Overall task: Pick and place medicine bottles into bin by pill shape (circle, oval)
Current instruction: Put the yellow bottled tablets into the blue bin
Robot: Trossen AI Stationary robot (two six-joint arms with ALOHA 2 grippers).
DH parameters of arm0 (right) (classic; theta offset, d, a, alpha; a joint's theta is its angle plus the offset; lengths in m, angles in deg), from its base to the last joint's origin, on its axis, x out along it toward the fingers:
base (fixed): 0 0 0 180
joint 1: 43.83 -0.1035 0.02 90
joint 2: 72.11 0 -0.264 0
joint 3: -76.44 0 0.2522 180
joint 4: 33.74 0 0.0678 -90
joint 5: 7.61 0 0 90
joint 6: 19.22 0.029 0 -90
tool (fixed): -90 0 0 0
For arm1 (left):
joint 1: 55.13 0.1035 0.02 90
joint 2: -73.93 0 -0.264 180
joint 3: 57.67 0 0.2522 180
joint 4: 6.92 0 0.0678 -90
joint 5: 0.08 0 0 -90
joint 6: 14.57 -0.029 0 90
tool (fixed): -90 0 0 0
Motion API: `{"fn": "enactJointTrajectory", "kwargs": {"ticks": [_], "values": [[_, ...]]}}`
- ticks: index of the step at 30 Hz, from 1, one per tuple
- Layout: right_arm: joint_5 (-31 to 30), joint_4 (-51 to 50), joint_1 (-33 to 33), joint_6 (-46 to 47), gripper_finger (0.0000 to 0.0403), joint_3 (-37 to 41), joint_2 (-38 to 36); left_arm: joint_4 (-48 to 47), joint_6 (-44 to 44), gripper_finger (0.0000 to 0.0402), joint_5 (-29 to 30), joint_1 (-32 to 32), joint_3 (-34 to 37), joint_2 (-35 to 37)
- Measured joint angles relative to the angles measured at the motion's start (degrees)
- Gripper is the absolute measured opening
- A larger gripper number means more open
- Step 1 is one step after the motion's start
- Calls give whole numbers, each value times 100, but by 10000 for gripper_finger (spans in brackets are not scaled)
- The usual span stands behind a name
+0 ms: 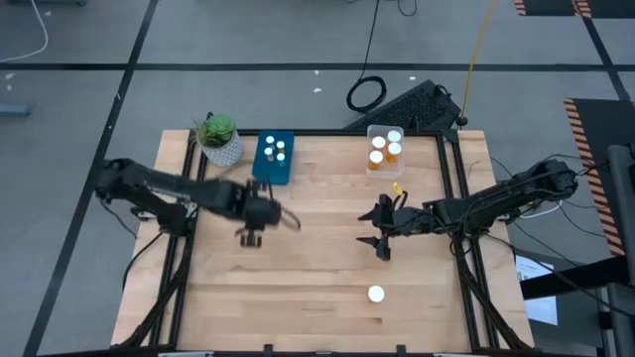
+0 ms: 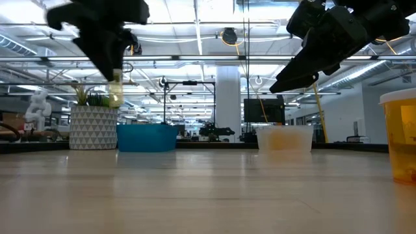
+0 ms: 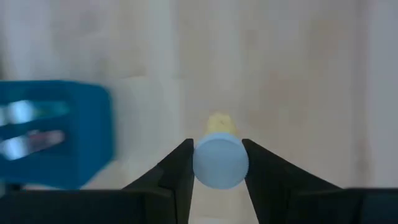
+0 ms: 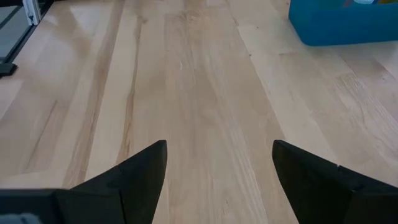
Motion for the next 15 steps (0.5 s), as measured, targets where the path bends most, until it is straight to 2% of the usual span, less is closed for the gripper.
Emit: {"fn": "enactJointTrajectory", "kwargs": {"ticks": [6, 11, 15], "values": [[-7, 8, -103, 12, 283, 0, 0, 210, -867, 125, 88, 1424, 0, 374], [-11, 39, -201, 14, 283, 0, 0, 563, -1493, 123, 68, 2423, 0, 295], [-16, 39, -218, 36, 283, 0, 0, 829, -1782, 127, -168, 3033, 0, 173]]}}
